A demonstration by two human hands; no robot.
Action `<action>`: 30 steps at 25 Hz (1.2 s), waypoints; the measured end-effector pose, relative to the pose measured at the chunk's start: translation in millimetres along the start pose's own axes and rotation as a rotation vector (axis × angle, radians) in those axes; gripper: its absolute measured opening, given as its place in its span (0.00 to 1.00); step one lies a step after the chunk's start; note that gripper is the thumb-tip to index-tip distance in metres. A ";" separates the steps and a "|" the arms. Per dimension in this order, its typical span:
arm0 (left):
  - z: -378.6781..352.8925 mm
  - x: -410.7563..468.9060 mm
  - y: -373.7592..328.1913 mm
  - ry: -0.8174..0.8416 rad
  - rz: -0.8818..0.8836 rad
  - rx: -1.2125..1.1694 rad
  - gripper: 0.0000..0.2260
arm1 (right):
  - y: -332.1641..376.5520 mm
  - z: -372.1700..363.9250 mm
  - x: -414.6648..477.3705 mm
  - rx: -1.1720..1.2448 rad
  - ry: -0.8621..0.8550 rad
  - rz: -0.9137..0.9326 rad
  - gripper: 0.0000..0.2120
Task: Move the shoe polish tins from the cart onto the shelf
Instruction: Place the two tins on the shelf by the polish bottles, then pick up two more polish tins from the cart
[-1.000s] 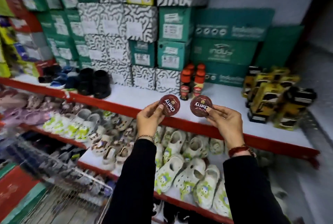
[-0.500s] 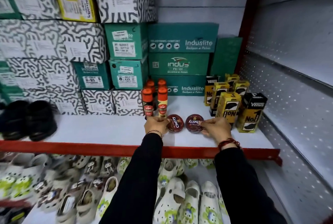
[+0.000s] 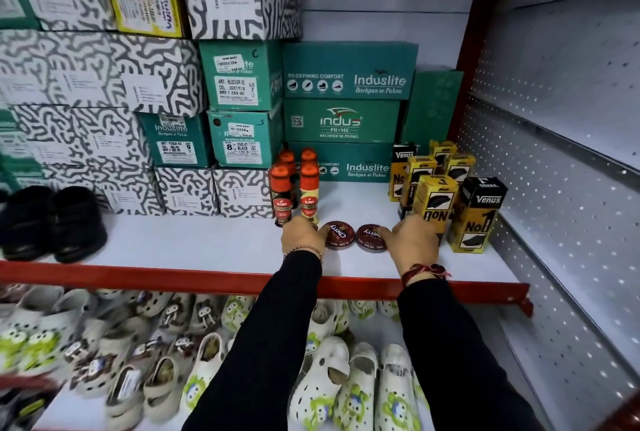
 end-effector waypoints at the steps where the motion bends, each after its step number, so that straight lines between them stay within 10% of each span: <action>1: 8.9 -10.4 -9.7 -0.030 -0.052 0.016 0.14 | 9.2 7.5 -5.4 0.010 -0.033 0.049 0.18; 12: 118.6 -101.3 -33.8 -0.399 -0.532 0.517 0.25 | 125.4 -9.0 -92.3 0.035 0.110 0.740 0.27; 30: 338.3 -246.7 317.7 -0.668 0.306 0.529 0.28 | 248.6 -229.4 -435.0 0.079 0.760 1.249 0.22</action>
Point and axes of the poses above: each hand's wrist, its own x-axis towards the middle knuckle, its own z-axis out of the back of the hand, y = z × x, the point moved 9 cm from there along x, towards the middle knuckle
